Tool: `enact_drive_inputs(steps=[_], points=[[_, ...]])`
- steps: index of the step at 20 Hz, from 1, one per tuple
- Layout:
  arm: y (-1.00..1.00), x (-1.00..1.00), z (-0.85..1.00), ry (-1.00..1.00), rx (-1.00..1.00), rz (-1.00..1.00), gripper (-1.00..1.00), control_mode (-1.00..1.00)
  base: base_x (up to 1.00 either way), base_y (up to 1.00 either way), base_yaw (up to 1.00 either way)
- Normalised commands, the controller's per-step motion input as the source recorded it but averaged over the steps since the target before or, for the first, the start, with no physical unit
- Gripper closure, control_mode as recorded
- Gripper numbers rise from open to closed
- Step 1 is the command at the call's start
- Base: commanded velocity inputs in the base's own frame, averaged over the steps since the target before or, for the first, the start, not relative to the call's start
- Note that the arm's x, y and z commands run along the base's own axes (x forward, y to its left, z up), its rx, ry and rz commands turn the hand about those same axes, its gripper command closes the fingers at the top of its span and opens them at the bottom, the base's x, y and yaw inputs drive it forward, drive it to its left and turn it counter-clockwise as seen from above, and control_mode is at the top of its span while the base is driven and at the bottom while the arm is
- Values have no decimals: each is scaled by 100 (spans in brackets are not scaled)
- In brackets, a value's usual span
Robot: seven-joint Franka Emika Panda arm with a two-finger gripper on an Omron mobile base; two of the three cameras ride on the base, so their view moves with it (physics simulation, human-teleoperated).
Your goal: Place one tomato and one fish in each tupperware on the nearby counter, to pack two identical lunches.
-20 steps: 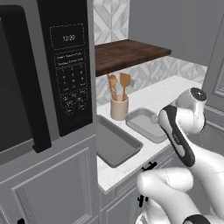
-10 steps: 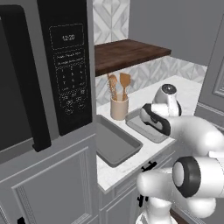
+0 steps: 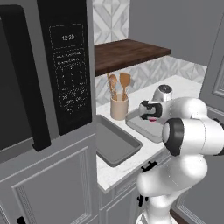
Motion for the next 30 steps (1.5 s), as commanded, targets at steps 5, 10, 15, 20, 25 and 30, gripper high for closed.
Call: enact_drive_inputs(steps=[5, 10, 15, 20, 25, 30], points=[[5, 53, -40, 4, 0, 11, 100, -100, 0, 0, 0], [-1, 47, -35, 3, 0, 10, 100, -100, 0, 0, 0], [0, 50, -37, 2, 0, 7, -100, -100, 0, 0, 0], [0, 2, 9, 0, 0, 1, -100, -100, 0, 0, 0], [0, -5, 38, -2, 0, 0, -100, -100, 0, 0, 0], [1, -38, 53, -8, 0, 1, -100, -100, 0, 0, 0]])
